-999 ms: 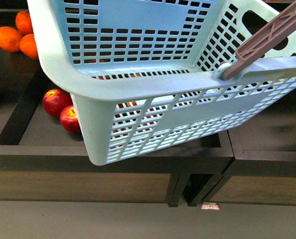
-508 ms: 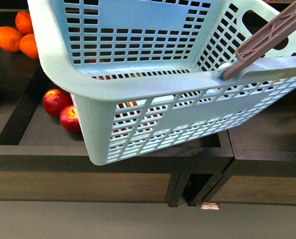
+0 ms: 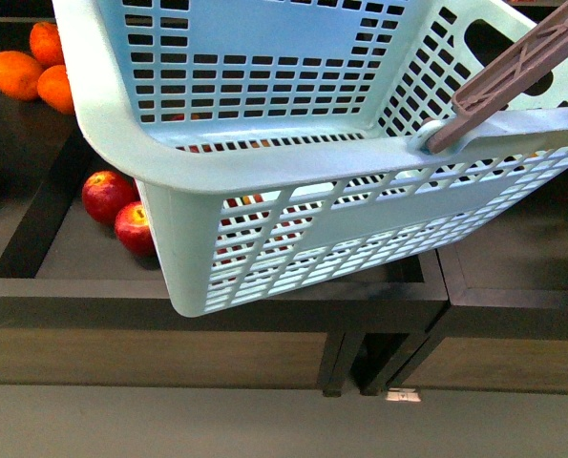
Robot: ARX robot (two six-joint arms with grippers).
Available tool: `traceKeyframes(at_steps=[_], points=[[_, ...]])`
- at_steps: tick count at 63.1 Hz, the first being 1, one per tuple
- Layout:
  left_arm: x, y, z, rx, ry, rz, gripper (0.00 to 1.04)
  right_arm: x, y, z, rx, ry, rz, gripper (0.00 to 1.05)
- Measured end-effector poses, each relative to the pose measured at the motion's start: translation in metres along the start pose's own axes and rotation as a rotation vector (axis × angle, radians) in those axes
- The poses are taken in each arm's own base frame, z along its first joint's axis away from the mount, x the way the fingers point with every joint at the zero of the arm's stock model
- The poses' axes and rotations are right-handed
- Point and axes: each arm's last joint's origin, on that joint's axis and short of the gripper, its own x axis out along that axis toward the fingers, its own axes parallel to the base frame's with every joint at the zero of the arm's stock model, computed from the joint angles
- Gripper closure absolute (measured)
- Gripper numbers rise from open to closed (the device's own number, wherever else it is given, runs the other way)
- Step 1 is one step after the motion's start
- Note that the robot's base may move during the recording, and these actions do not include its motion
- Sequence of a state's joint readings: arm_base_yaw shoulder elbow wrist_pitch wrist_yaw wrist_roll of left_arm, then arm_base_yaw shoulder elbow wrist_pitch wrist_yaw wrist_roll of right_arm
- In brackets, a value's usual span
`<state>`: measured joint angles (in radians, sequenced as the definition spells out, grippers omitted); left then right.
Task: Pick mango and avocado into basket
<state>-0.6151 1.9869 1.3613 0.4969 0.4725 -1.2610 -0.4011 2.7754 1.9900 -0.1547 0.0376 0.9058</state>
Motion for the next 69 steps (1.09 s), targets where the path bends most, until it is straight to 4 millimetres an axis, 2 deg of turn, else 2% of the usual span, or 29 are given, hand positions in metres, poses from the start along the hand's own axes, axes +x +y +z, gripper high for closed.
traceKeyframes(at_steps=[25,39,69], points=[[0.0,0.0,0.0,0.0,0.0,0.0,0.99,-0.002,0.009,-0.012,0.053,0.039,-0.005,0.09],[0.0,0.0,0.0,0.0,0.0,0.0,0.99,-0.007,0.021,-0.005,0.095,0.027,0.013,0.09],[0.0,0.0,0.0,0.0,0.0,0.0,0.99,0.011,0.004,-0.013,0.107,0.045,-0.04,0.09]])
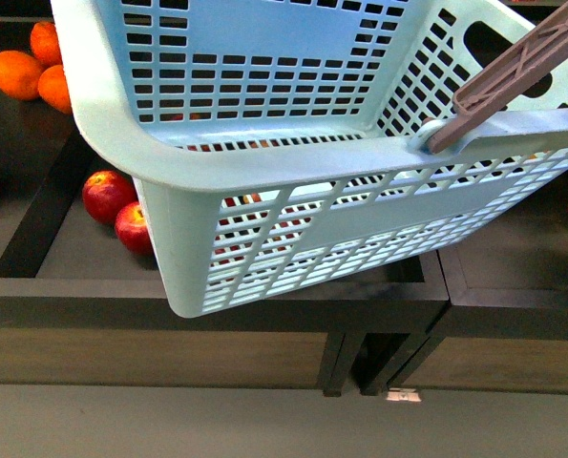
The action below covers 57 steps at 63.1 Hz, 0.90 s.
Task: Pick mango and avocado into basket
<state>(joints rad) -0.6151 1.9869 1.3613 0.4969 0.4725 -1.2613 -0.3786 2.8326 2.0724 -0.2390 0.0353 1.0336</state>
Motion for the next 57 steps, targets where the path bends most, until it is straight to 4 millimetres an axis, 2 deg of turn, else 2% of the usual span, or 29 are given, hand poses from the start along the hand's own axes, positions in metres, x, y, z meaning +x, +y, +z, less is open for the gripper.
traceKeyframes(at_steps=[9,44,57], points=[[0.0,0.0,0.0,0.0,0.0,0.0,1.0,0.008,-0.004,0.001,0.005,0.001,-0.013,0.09],[0.0,0.0,0.0,0.0,0.0,0.0,1.0,0.022,-0.001,0.004,0.001,-0.006,-0.032,0.09],[0.0,0.0,0.0,0.0,0.0,0.0,1.0,0.023,-0.001,0.002,-0.004,-0.002,-0.035,0.35]])
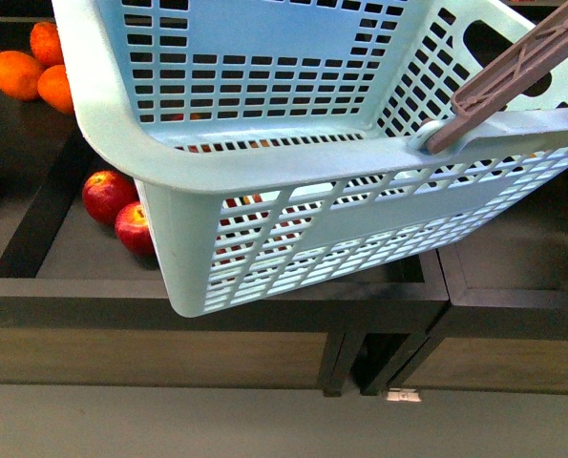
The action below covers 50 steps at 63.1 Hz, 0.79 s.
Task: Pick mango and avocado into basket
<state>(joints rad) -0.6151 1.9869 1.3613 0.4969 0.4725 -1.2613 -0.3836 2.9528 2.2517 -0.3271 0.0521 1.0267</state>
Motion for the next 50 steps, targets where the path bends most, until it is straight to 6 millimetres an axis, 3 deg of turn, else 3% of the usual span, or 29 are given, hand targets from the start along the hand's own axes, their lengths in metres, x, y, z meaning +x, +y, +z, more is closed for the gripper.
traceKeyframes(at_steps=[11,32,50], points=[[0.0,0.0,0.0,0.0,0.0,0.0,1.0,0.0,-0.003,-0.002,-0.006,-0.003,0.004,0.46],[0.0,0.0,0.0,0.0,0.0,0.0,1.0,-0.009,-0.014,-0.003,-0.031,-0.006,0.005,0.47],[0.0,0.0,0.0,0.0,0.0,0.0,1.0,-0.041,-0.023,-0.004,-0.103,-0.03,0.065,0.47]])
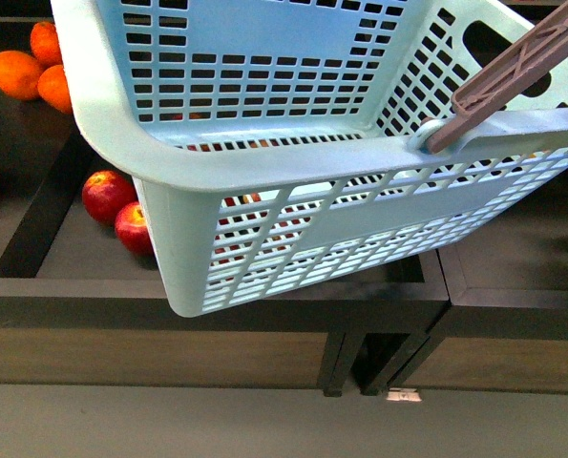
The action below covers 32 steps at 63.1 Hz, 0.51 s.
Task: Pick mango and avocado into basket
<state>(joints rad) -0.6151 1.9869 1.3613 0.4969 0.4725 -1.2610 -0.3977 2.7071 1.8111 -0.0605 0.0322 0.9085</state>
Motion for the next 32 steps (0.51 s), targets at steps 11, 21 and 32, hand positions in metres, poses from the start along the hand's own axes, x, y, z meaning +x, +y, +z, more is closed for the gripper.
traceKeyframes(at_steps=[11,21,32], points=[[0.0,0.0,0.0,0.0,0.0,0.0,1.0,-0.049,0.005,0.007,-0.104,-0.057,0.102,0.47],[0.0,0.0,0.0,0.0,0.0,0.0,1.0,-0.108,0.007,0.009,-0.209,-0.113,0.218,0.47],[0.0,0.0,0.0,0.0,0.0,0.0,1.0,-0.166,0.001,0.003,-0.321,-0.152,0.305,0.47]])
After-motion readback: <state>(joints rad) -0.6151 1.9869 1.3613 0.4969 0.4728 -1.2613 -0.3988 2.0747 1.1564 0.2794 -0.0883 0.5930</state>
